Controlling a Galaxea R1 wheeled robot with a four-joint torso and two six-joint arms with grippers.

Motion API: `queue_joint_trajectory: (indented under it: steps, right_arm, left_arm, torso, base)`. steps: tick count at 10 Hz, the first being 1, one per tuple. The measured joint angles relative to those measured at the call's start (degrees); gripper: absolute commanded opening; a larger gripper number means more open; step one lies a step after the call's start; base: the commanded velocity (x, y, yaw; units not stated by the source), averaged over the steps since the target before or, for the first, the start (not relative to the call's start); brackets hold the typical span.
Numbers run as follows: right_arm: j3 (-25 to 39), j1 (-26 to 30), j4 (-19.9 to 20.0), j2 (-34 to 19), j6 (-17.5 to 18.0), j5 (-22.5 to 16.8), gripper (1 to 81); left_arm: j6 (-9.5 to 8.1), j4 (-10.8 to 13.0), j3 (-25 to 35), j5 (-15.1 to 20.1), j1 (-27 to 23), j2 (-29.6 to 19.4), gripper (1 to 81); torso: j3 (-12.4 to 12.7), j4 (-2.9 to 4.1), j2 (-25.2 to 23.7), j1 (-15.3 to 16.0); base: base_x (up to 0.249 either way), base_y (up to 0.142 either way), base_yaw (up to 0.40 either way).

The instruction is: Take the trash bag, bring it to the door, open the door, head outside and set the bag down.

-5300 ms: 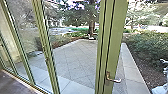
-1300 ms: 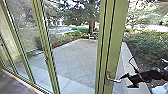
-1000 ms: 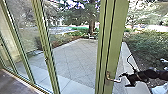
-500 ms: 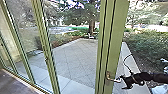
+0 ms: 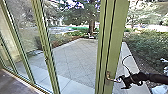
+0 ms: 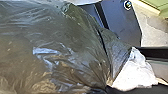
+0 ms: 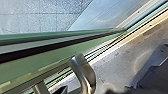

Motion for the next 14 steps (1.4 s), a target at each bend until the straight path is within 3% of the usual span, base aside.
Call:
queue_joint_trajectory:
  steps: [4,14]
  right_arm:
    - [-3.91,-1.07,-0.13,3.67,0.17,-0.48,81.1]
    - [-21.88,-4.97,-1.87,13.42,-2.28,-1.93,81.1]
  left_arm:
    - [0.0,-0.02,0.0,-0.17,-0.05,0.02,1.0]
    - [0.02,-0.02,-0.02,-0.38,0.89,0.17,1.0]
  torso:
    - [-0.02,-0.02,0.0,0.0]
    - [0.07,-0.04,-0.07,-0.17]
  base:
    - [0.0,0.0,0.0]
    - [0.0,0.0,0.0]
